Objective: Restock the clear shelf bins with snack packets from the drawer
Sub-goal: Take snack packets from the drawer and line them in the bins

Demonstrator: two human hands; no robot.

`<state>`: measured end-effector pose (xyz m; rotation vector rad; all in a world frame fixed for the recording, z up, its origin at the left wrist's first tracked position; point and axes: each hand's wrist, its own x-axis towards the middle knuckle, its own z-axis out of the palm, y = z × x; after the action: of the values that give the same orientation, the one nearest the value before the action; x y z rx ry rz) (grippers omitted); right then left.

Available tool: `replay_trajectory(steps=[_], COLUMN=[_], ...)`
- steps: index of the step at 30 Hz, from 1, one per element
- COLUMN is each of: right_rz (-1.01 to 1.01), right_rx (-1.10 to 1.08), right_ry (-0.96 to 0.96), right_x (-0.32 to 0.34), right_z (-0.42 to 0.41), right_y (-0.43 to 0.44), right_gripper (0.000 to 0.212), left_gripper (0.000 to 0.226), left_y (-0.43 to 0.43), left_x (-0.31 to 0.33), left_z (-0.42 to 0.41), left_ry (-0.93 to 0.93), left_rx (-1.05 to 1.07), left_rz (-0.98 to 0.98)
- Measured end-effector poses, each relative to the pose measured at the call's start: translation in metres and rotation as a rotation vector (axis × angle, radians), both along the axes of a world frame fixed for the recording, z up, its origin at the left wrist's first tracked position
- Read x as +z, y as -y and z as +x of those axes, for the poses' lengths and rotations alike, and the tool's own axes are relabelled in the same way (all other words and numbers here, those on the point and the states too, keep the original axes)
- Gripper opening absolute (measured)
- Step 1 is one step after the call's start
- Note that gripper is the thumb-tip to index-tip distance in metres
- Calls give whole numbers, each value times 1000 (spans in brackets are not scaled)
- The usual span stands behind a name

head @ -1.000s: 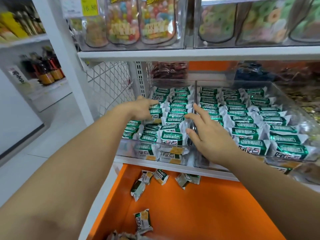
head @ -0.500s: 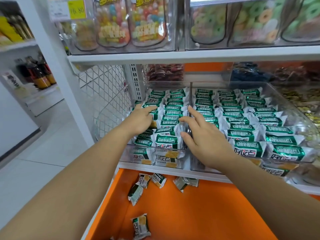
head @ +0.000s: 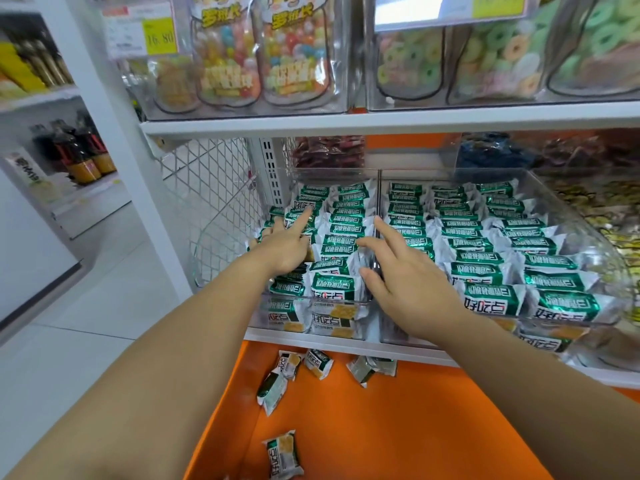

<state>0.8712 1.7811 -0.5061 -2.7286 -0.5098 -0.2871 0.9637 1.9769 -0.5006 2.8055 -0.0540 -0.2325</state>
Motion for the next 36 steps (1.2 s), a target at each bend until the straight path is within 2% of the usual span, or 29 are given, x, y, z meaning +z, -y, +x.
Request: replay_trajectory(steps=[4, 6, 9, 11, 15, 18, 21, 24, 26, 28, 32, 36], right_rz=[-31, -49, 17, 47, 58, 49, -61, -202, -211, -238, -264, -247], right_rx=[-6, -18, 50, 158, 268, 230, 120, 37, -25, -89, -298, -365], right_ry=[-8, 40, 282, 405, 317, 72, -256, -602, -730, -755, -606, -583], right_x=[5, 10, 7, -7, -53, -91, -135, -185, -216, -241, -270, -288], right_z=[0, -5, -25, -42, -68, -76, -70, -56, -43, -27, 9, 42], right_y=[2, 0, -7, -13, -24, -31, -35, -42, -45, -49, -50, -40], right_gripper=[52, 52, 38, 33, 22, 15, 25, 46, 58, 67, 83, 85], left_gripper=[56, 56, 43, 34, 34, 36, 27, 36, 39, 38, 34, 32], left_y=[-3, -7, -22, -39, -84, -109, -126, -139, -144, -145, -141, -143], left_x=[10, 11, 5, -7, -39, -70, -107, -143, -161, -173, -185, -188], left_z=[-17, -32, -70, -101, -142, -149, -143, -131, -128, -128, -129, -128], left_ry=[133, 285, 618, 705, 553, 413, 251, 102, 46, 46, 76, 93], left_rx=[-25, -66, -205, -298, -408, -402, -368, -346, -318, -287, -258, -244], left_rz=[-7, -39, -162, -141, -41, -8, -24, 70, 75, 2, -27, -96])
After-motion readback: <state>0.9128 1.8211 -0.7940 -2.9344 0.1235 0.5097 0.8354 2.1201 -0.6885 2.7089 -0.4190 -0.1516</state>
